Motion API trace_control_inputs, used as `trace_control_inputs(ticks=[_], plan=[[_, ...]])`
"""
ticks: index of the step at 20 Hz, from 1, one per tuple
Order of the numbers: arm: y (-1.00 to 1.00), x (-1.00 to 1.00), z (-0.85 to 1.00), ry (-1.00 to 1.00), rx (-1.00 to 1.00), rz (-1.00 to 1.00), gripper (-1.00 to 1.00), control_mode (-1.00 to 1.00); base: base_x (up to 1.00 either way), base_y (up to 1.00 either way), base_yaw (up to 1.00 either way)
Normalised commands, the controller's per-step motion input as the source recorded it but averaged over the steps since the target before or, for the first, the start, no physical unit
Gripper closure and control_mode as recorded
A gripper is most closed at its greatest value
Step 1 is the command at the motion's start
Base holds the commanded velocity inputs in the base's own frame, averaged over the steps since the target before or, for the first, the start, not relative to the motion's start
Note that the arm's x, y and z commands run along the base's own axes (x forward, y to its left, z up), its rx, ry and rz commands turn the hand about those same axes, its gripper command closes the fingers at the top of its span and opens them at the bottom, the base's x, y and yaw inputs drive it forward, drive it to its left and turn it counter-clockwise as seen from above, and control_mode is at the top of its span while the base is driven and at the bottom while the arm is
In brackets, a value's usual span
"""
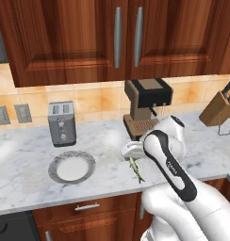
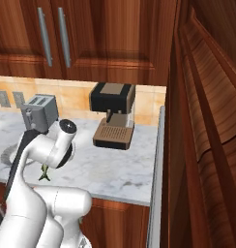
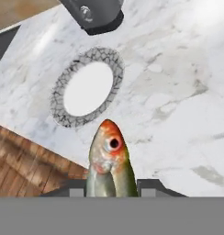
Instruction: Place the fish on the top rack of the oven, and slide the tray back inside. Close the oven door.
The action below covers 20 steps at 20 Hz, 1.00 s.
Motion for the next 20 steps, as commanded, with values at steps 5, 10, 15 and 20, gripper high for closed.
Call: trace_control_inputs(ticks=[5,10,15,20], plan=[[0.47,0.05,-0.29,0.14,-0.03,0.63,1.00,-1.00,0.00,0.00,0.00],[0.00,-0.12,0.17,0.01,-0.09,-0.05,1.00,-1.00,0.00,0.00,0.00],[0.00,-0.01,0.31,-0.01,-0.03,-0.06,1.00,-1.00,0.00,0.00,0.00],[0.00,0.00,0.03,0.00,0.00,-0.05,1.00,-1.00,0.00,0.00,0.00]])
